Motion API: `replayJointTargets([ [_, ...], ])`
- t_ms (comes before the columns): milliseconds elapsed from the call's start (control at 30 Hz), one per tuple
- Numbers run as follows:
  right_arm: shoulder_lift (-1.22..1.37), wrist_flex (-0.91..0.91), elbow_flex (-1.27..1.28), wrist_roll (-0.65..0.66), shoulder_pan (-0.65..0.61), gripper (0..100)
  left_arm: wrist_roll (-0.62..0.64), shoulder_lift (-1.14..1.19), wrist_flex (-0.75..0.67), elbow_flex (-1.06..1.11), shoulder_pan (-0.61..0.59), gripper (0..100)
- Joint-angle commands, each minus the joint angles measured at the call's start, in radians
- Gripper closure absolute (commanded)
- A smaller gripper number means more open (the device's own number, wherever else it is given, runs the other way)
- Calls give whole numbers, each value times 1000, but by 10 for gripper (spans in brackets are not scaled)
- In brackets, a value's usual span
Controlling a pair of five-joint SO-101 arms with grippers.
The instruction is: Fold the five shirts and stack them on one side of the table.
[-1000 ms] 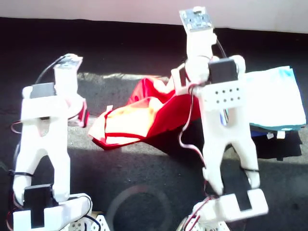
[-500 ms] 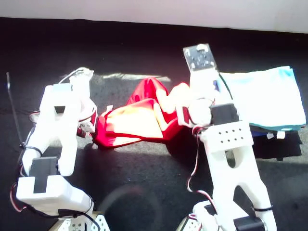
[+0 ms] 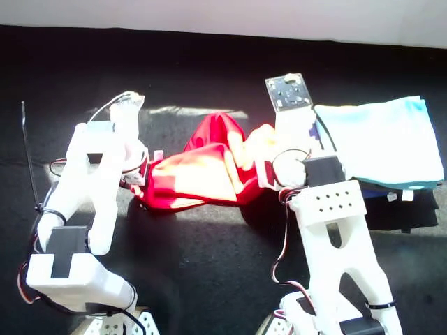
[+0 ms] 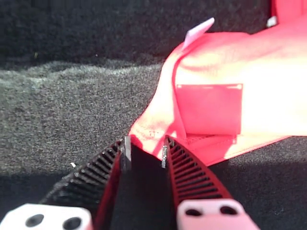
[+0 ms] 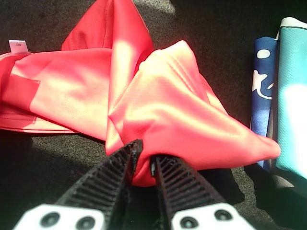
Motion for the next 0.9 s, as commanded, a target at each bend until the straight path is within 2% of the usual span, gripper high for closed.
replayJointTargets([
  [0, -45, -8, -4, 11, 7, 991, -54, -2, -37, -27, 5, 877],
  [133, -47, -8, -4, 11, 7, 991, -91, -1, -40, -27, 5, 877],
  [433, -47, -7, -5, 11, 7, 991, -91, 179, -63, -41, 5, 877],
  [600, -47, -7, -4, 11, 7, 991, -87, 189, -54, -68, 24, 877],
  [733, -47, -7, -5, 11, 7, 991, -89, 194, 5, -68, 41, 881],
  [800, -47, -7, -5, 11, 7, 991, -91, 191, 32, -68, 44, 912],
  [867, -47, -8, -5, 11, 7, 991, -91, 186, 40, -74, 39, 1000],
])
